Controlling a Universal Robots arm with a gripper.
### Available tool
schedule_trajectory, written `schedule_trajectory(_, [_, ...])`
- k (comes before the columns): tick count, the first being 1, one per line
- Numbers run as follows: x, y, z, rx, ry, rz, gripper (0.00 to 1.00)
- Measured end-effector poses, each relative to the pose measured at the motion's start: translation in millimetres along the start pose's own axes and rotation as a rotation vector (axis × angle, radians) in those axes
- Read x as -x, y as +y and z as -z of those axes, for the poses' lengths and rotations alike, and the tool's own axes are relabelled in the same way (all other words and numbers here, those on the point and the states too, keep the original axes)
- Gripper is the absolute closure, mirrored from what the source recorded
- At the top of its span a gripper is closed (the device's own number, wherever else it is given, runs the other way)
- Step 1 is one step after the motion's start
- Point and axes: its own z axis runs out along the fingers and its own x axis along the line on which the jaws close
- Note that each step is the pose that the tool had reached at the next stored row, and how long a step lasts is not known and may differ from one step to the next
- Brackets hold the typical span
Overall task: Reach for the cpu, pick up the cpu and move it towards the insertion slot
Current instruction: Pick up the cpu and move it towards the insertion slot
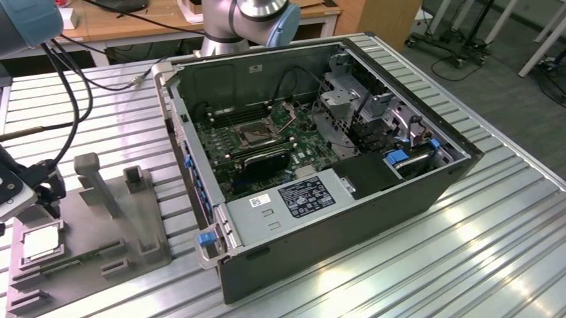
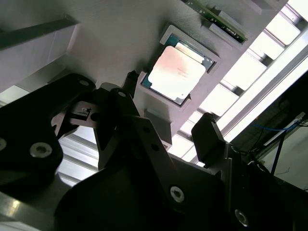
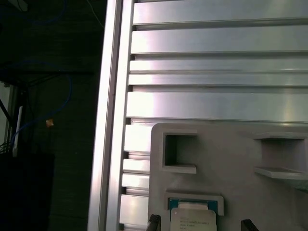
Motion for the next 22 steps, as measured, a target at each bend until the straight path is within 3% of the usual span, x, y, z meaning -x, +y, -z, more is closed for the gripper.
schedule_trajectory(8, [-0.1, -0.3, -6.6, -0.0005, 0.0, 0.0, 0.28])
schedule_trajectory(13, [0.2, -0.6, -15.1, -0.0009, 0.0, 0.0, 0.28])
schedule_trajectory(22, [-0.9, -7.5, -29.6, -0.0009, -0.0007, 0.0, 0.28])
